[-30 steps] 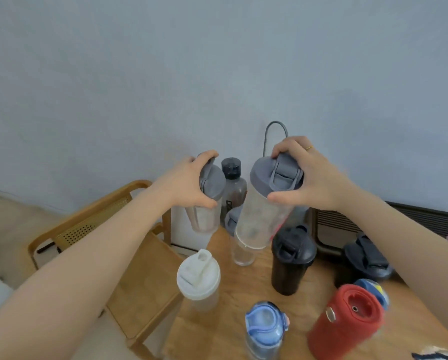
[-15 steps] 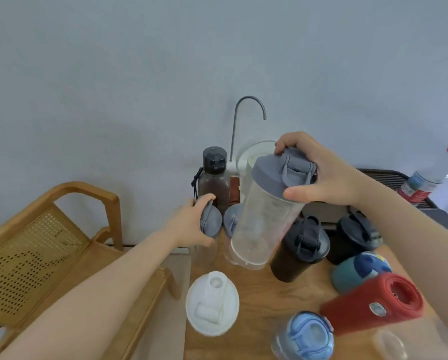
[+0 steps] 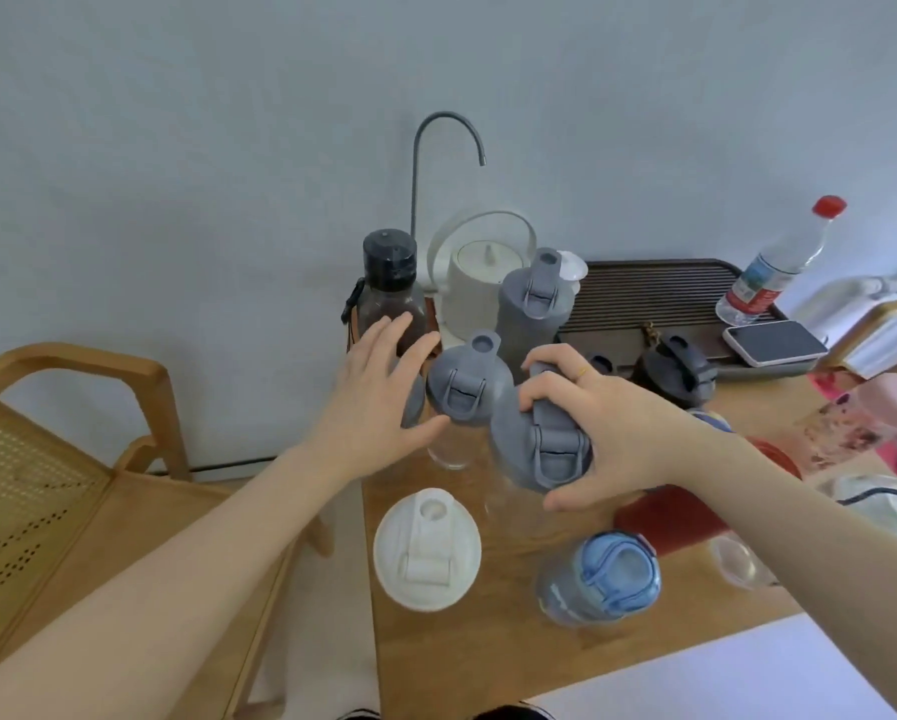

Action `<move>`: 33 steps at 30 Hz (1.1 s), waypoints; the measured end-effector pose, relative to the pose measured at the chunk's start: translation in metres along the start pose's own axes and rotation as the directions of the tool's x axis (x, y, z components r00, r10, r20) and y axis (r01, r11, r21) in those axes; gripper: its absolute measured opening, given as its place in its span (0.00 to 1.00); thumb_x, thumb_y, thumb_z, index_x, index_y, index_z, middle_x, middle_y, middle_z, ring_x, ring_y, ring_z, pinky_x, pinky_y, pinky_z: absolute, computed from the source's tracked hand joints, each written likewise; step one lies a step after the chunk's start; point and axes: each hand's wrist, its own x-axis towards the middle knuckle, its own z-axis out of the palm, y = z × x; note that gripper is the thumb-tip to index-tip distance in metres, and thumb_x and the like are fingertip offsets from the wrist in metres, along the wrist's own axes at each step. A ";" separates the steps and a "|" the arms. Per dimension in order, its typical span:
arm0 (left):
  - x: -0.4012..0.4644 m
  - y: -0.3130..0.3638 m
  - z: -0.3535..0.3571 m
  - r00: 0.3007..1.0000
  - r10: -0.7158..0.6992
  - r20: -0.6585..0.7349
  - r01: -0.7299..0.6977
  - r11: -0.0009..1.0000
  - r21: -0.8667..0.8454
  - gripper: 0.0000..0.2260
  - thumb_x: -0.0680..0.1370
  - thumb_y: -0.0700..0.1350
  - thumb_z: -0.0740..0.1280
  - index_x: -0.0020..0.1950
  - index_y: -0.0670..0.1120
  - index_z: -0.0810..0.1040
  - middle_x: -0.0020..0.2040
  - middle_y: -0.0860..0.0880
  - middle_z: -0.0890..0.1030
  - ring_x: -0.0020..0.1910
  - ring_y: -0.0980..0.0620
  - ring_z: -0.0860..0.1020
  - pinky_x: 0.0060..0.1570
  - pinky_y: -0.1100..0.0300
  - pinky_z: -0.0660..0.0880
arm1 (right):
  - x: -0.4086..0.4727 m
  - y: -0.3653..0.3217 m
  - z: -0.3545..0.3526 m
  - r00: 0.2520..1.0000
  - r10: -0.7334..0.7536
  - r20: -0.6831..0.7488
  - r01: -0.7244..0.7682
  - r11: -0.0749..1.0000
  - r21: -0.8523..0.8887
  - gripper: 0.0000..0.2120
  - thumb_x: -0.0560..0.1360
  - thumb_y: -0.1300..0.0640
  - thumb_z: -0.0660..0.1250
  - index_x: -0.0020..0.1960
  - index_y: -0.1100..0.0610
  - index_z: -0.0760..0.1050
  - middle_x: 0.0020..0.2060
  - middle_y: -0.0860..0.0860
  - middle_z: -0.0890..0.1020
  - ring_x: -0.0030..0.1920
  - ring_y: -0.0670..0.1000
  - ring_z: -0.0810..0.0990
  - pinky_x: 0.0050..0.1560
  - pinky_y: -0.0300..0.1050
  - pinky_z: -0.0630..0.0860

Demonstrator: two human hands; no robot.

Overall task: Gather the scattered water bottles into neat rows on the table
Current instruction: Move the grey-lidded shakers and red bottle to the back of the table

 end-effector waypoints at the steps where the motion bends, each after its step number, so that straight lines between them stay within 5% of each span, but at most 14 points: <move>1: -0.003 0.005 0.001 0.998 0.060 -0.015 -0.060 0.998 -0.005 0.32 0.71 0.56 0.66 0.72 0.47 0.60 0.75 0.40 0.57 0.74 0.39 0.52 0.70 0.42 0.55 | -0.002 0.001 0.010 1.000 -0.005 0.016 0.006 0.999 -0.044 0.34 0.58 0.33 0.68 0.57 0.43 0.58 0.62 0.43 0.55 0.37 0.51 0.73 0.41 0.41 0.70; 7: -0.011 0.029 0.010 0.998 0.059 0.015 -0.059 0.998 -0.032 0.31 0.71 0.51 0.69 0.71 0.46 0.62 0.75 0.41 0.58 0.74 0.40 0.53 0.69 0.45 0.55 | -0.004 0.006 0.047 0.997 -0.078 -0.002 0.076 0.975 -0.207 0.35 0.59 0.36 0.72 0.57 0.49 0.60 0.65 0.57 0.66 0.42 0.54 0.74 0.45 0.47 0.74; 11: -0.015 0.045 0.010 0.999 -0.026 0.027 0.027 0.998 -0.051 0.29 0.73 0.48 0.69 0.71 0.46 0.62 0.75 0.42 0.56 0.74 0.41 0.53 0.69 0.45 0.56 | -0.004 0.011 0.052 0.994 -0.109 -0.001 0.105 0.957 -0.270 0.36 0.59 0.34 0.70 0.59 0.52 0.63 0.63 0.57 0.68 0.47 0.57 0.76 0.50 0.49 0.72; 17: -0.017 0.067 0.004 0.997 -0.054 -0.052 0.051 0.998 -0.048 0.31 0.70 0.60 0.57 0.70 0.45 0.64 0.72 0.43 0.63 0.71 0.44 0.60 0.66 0.55 0.55 | -0.009 0.019 0.031 0.996 -0.070 0.049 0.077 0.986 -0.149 0.51 0.60 0.27 0.63 0.74 0.52 0.51 0.73 0.53 0.59 0.72 0.54 0.61 0.75 0.56 0.53; 20: -0.023 0.083 0.014 0.999 0.034 -0.003 -0.034 0.999 -0.009 0.29 0.71 0.60 0.57 0.67 0.44 0.68 0.68 0.42 0.70 0.65 0.42 0.69 0.62 0.50 0.68 | -0.009 0.047 0.004 0.990 0.109 -0.095 -0.092 0.981 0.171 0.39 0.68 0.31 0.60 0.71 0.53 0.61 0.70 0.53 0.67 0.68 0.55 0.67 0.67 0.55 0.66; 22: -0.025 0.095 0.022 0.998 0.049 0.044 -0.049 0.999 0.000 0.30 0.70 0.62 0.57 0.68 0.47 0.68 0.67 0.44 0.71 0.63 0.43 0.72 0.57 0.48 0.75 | -0.005 0.071 -0.004 0.972 0.234 -0.033 -0.228 0.965 0.127 0.34 0.71 0.37 0.64 0.70 0.53 0.61 0.70 0.55 0.66 0.67 0.58 0.68 0.65 0.55 0.69; 26: -0.021 0.110 0.033 0.975 -0.061 0.214 0.050 0.997 0.057 0.39 0.68 0.64 0.66 0.74 0.53 0.55 0.76 0.49 0.55 0.71 0.47 0.61 0.61 0.51 0.70 | 0.002 0.089 0.009 0.931 0.279 0.236 -0.299 0.953 0.052 0.43 0.66 0.39 0.70 0.74 0.49 0.52 0.75 0.55 0.51 0.69 0.61 0.65 0.66 0.57 0.69; 33: -0.015 0.119 0.043 0.950 -0.150 0.274 0.105 0.980 0.172 0.47 0.66 0.63 0.70 0.74 0.56 0.45 0.76 0.49 0.50 0.70 0.46 0.63 0.60 0.51 0.73 | 0.008 0.091 0.022 0.968 0.209 0.140 -0.207 0.978 -0.032 0.38 0.62 0.42 0.73 0.65 0.49 0.59 0.66 0.56 0.58 0.46 0.61 0.75 0.48 0.53 0.77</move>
